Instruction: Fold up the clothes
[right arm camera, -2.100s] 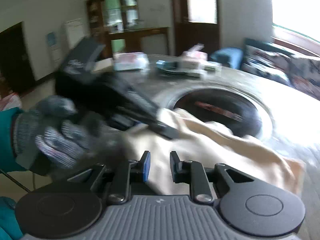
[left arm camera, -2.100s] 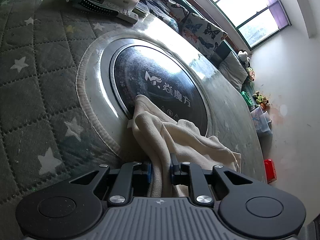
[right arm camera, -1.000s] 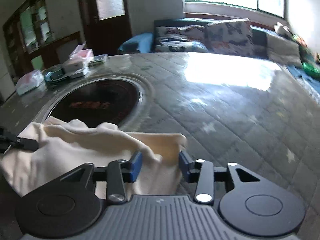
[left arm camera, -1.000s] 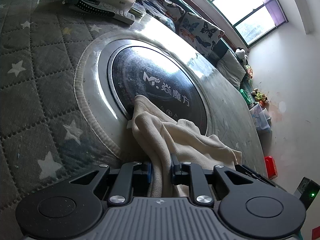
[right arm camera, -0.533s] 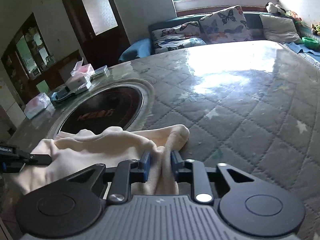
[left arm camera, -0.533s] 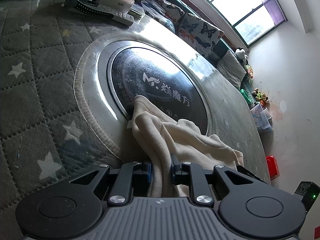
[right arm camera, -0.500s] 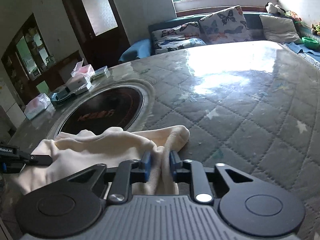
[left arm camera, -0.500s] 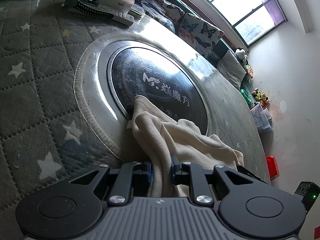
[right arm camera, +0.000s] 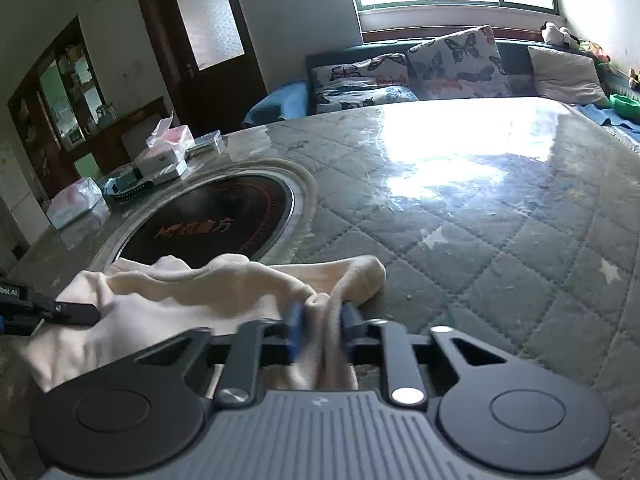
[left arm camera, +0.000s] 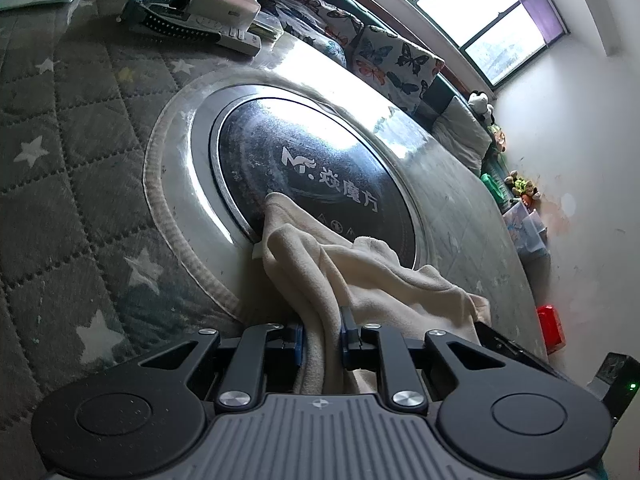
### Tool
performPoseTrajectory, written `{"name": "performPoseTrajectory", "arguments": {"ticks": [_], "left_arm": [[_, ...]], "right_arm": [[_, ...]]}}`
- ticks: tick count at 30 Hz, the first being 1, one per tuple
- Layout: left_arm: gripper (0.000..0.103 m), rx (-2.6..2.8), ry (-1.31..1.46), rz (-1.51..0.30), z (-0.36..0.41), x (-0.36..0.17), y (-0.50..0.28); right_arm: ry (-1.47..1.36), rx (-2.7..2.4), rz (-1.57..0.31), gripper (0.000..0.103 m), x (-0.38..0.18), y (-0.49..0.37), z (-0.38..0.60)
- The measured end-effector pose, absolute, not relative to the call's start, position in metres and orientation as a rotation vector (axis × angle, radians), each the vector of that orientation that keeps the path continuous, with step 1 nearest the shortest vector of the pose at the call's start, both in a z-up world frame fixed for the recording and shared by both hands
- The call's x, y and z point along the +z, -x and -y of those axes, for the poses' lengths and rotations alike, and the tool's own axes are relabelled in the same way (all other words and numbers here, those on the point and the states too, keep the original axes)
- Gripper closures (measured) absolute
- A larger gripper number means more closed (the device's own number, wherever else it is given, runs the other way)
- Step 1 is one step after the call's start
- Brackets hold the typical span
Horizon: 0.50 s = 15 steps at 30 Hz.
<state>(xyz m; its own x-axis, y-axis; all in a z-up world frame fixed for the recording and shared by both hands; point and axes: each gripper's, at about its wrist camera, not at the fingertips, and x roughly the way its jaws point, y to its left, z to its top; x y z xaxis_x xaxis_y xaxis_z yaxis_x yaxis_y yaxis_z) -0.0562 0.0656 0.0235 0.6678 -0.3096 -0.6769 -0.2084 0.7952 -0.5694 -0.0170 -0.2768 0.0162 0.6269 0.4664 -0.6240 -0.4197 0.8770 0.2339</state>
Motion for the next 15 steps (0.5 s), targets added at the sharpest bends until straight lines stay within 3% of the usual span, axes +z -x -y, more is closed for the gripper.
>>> {"name": "performPoseTrajectory", "arguments": {"ticks": [12,15], "left_arm": [[0.087,-0.091,0.584,-0.816,-0.042,0.051,0.044],[0.087,-0.098,0.561,-0.802,-0.032,0.059,0.038]], "right_arm": [[-0.050,0.472,-0.635,0.093,0.057,0.033,0.287],[-0.045,0.442,-0.596,0.103,0.069,0.036,0.296]]}}
